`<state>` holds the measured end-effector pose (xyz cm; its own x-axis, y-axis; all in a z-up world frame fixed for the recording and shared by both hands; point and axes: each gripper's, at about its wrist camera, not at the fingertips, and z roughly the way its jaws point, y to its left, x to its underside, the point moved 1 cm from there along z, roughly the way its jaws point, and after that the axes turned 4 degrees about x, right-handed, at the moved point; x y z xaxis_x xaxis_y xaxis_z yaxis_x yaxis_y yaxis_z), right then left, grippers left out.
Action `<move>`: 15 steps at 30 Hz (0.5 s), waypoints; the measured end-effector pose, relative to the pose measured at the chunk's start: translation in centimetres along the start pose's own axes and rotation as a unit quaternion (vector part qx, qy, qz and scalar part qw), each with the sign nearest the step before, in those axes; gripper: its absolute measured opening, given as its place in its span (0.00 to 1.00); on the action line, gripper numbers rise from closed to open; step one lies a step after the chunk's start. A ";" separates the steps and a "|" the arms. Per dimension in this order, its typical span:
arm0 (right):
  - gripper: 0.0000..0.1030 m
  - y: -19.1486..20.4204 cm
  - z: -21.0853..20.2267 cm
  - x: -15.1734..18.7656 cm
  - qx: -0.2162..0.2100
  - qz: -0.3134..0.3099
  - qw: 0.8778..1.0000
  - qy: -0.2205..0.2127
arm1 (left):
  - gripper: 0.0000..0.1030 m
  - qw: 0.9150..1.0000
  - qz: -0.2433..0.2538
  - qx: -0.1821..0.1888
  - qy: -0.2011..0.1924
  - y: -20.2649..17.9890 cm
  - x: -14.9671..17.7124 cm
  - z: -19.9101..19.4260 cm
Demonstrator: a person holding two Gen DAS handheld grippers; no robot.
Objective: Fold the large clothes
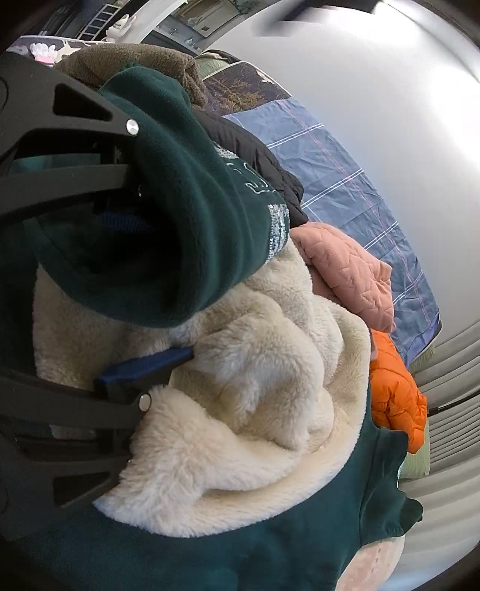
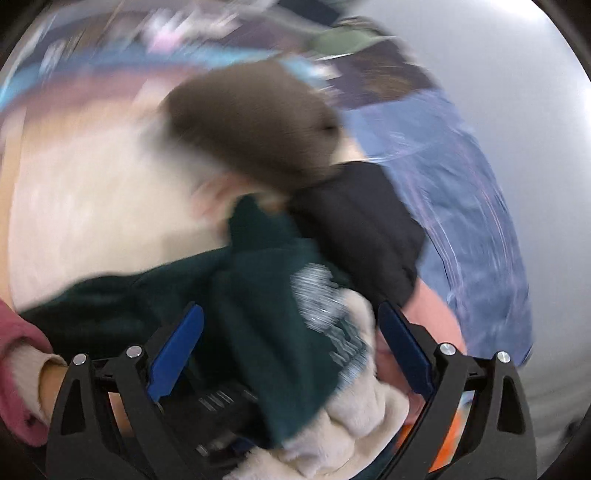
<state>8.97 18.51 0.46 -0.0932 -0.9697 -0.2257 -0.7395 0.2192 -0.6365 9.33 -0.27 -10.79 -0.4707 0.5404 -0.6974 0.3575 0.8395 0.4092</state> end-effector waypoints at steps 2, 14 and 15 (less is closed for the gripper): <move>0.92 2.1 2.2 -1.3 0.026 -0.050 0.998 0.032 | 0.56 1.000 -0.004 0.006 0.003 0.2 0.0 0.2; 0.08 -9.6 1.6 0.9 -0.011 0.195 0.981 0.015 | 0.57 1.000 -0.008 0.005 0.000 0.0 0.1 -0.2; 0.09 -12.8 0.0 3.3 -0.028 0.260 0.965 -0.011 | 0.58 1.000 -0.009 0.005 0.000 0.0 0.2 -0.3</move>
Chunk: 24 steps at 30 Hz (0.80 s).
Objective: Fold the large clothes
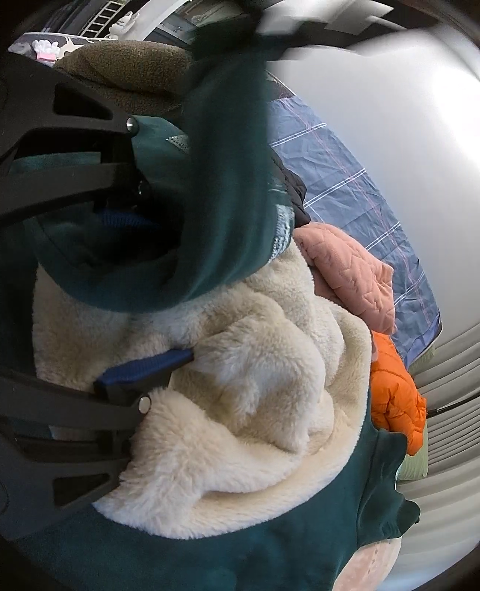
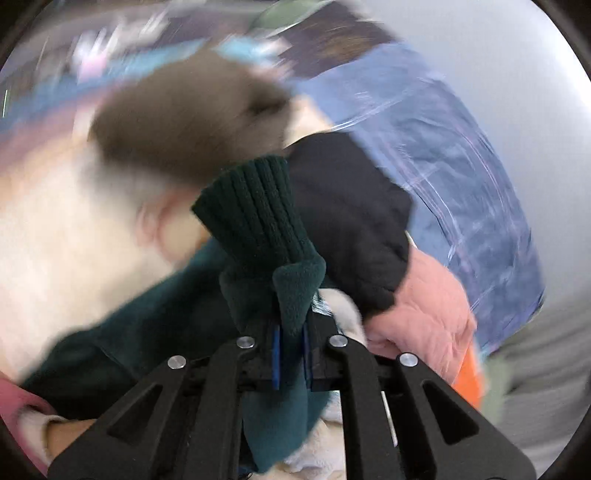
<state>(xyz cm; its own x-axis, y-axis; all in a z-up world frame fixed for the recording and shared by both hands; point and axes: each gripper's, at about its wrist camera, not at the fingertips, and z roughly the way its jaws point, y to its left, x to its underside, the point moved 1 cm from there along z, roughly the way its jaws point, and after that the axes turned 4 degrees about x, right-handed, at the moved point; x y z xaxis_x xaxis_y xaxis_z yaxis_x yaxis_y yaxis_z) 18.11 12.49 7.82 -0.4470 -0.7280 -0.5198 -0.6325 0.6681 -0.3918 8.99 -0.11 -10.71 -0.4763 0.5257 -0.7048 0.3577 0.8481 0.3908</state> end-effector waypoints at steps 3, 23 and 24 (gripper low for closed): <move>0.09 -7.9 -2.7 3.4 -0.042 0.133 0.990 -0.037 | 0.61 1.000 -0.002 -0.006 -0.004 0.2 0.1 -0.2; 0.89 -19.9 1.7 34.0 -0.238 0.506 0.828 -0.037 | 0.55 0.998 0.025 -0.052 0.017 0.2 0.7 -2.6; 0.89 -19.7 2.6 33.8 -0.223 0.513 0.829 -0.014 | 0.56 0.998 0.026 -0.059 0.021 0.1 0.7 -2.5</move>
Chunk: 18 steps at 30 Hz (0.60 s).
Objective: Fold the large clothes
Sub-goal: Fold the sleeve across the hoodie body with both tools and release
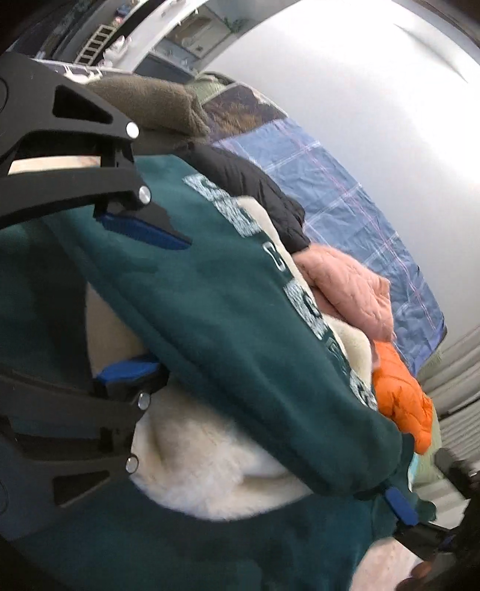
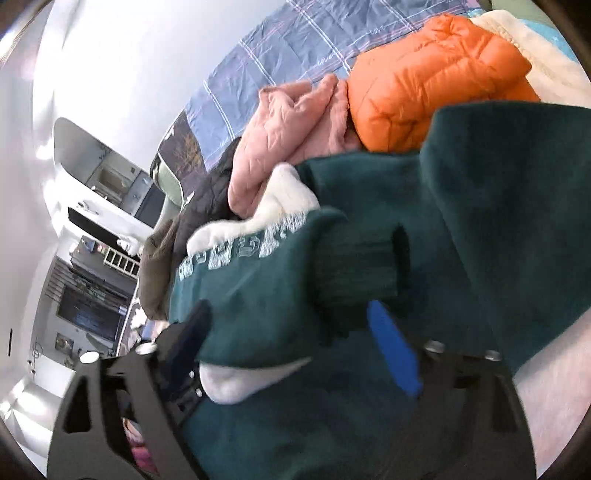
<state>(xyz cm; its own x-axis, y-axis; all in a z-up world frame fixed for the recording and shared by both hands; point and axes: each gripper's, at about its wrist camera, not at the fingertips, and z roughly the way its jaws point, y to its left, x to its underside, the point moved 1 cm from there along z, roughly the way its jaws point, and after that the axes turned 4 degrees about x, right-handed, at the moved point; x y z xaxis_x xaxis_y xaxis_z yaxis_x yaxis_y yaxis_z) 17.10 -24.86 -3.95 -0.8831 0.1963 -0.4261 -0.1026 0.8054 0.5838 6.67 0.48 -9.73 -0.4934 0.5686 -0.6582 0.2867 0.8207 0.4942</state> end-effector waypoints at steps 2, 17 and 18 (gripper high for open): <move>0.69 -0.4 1.6 -0.6 0.027 0.007 0.999 0.016 | 0.51 1.000 -0.004 -0.012 0.013 0.1 0.1 0.6; 0.36 2.7 2.3 2.5 0.116 -0.139 0.983 -0.016 | 0.36 0.994 -0.094 0.006 0.061 6.8 4.6 -0.6; 0.43 2.2 1.8 2.7 0.113 -0.133 0.985 -0.021 | 0.40 0.993 -0.103 0.026 0.055 7.0 4.6 -1.5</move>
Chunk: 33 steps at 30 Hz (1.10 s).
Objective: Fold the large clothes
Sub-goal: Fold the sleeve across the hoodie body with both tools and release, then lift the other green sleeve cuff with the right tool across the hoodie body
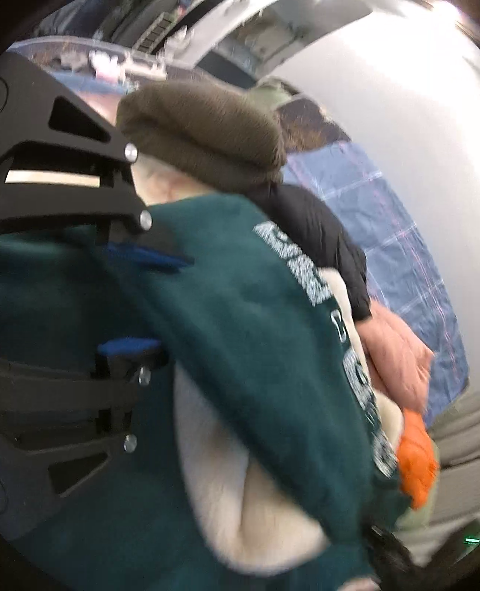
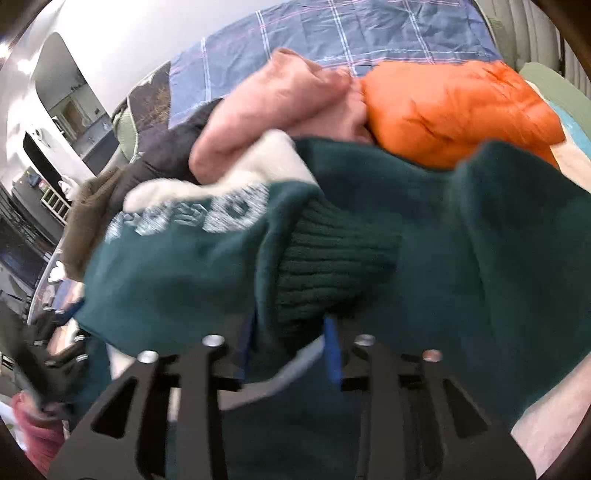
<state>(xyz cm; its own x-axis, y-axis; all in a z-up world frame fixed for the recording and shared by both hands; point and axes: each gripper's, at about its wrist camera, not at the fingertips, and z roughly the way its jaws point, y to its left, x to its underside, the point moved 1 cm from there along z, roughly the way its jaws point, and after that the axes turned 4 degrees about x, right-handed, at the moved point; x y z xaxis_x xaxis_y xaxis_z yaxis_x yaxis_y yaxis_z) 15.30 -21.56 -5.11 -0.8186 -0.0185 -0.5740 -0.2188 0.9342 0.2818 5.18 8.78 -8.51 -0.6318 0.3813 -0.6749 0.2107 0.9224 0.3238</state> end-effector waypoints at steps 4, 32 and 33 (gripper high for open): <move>0.51 0.4 -2.1 -0.6 0.015 -0.001 0.999 -0.031 | 0.41 0.996 -0.060 0.061 -0.025 1.8 -0.5 -2.7; 0.47 -8.2 -5.4 -2.3 0.071 0.078 0.984 -0.141 | 0.62 0.972 -0.159 0.169 -0.024 -5.0 -6.5 8.5; 0.50 -11.4 -7.0 -2.9 0.110 0.107 0.975 -0.160 | 0.62 0.973 -0.157 0.168 -0.025 -5.0 -6.5 8.5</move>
<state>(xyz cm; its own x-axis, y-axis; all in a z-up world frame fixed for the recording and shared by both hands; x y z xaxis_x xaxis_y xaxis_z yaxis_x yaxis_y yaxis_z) 16.41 -34.69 -1.30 -0.6175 0.2650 -0.7406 0.0865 0.9587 0.2709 14.62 2.21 -11.38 -0.6690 0.0714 -0.7398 0.2497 0.9591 -0.1333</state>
